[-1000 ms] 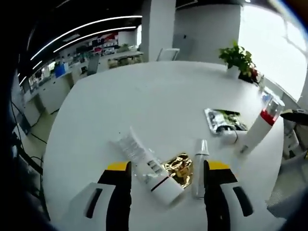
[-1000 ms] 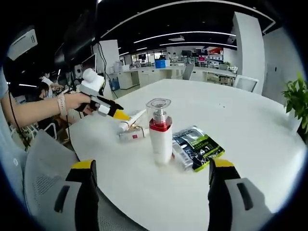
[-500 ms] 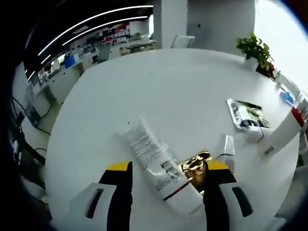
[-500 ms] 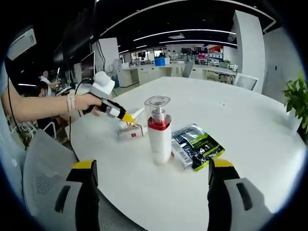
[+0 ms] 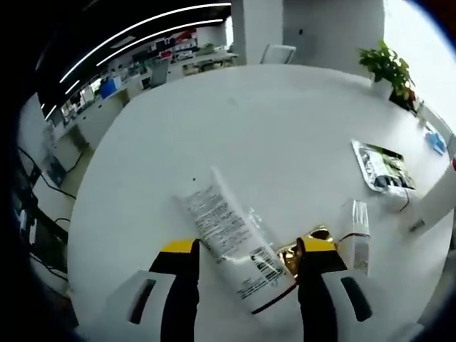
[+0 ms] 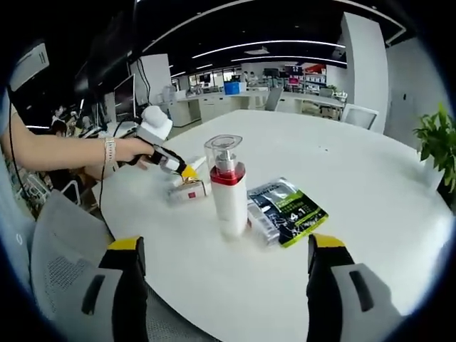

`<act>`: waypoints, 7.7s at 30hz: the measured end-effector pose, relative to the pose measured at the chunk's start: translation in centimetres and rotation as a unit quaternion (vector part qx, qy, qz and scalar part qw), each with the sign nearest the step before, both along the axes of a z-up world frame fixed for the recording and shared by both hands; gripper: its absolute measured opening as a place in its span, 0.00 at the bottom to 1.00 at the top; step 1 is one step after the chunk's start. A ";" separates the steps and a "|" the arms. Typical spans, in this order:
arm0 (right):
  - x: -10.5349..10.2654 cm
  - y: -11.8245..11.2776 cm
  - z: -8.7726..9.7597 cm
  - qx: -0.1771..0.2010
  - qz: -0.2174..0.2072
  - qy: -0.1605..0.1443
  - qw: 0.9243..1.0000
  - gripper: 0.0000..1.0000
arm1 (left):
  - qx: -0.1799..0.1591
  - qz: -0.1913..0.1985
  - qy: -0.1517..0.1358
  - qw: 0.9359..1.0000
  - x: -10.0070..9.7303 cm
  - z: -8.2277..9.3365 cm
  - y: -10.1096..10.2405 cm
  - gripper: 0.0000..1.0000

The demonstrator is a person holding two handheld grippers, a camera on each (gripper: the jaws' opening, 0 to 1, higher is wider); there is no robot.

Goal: Arrange the skincare products in the storage area until every visible bottle or jar stands upright without overlapping.

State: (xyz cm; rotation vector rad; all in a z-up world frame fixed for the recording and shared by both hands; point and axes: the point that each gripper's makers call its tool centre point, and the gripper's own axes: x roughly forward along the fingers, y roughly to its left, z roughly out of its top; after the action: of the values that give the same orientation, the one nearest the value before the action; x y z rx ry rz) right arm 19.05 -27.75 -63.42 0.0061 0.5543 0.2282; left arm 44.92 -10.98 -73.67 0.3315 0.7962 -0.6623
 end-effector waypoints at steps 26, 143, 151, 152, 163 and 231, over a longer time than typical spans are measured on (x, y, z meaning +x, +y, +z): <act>-0.1 0.0 -0.8 -0.005 0.002 0.016 1.000 0.92 | -0.015 -0.001 0.014 1.000 0.4 -0.9 -0.4 0.38; 1.8 8.4 7.6 0.224 0.139 -0.142 0.954 0.48 | -0.333 -0.323 0.056 0.884 -22.3 13.7 -4.9 0.24; 2.5 8.9 8.3 0.298 0.151 -0.149 0.931 0.49 | -0.364 -0.357 0.085 0.856 -24.5 14.6 -5.7 0.24; 2.4 9.0 8.4 0.304 0.154 -0.149 0.928 0.49 | -0.365 -0.361 0.086 0.854 -24.6 14.6 -5.7 0.24; 1.6 10.8 8.6 0.331 0.204 -0.147 0.910 0.41 | -0.378 -0.413 0.118 0.820 -27.2 15.2 -6.0 0.24; 3.8 10.0 2.8 0.042 0.135 -0.146 0.979 0.36 | -0.189 -0.409 -0.067 0.890 -24.9 9.1 -8.7 0.27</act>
State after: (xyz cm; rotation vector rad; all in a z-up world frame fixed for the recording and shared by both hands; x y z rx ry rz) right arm 22.81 -17.75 -60.65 -0.0196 0.2504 0.5080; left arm 20.01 -19.65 -64.58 0.3471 0.3490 -1.5480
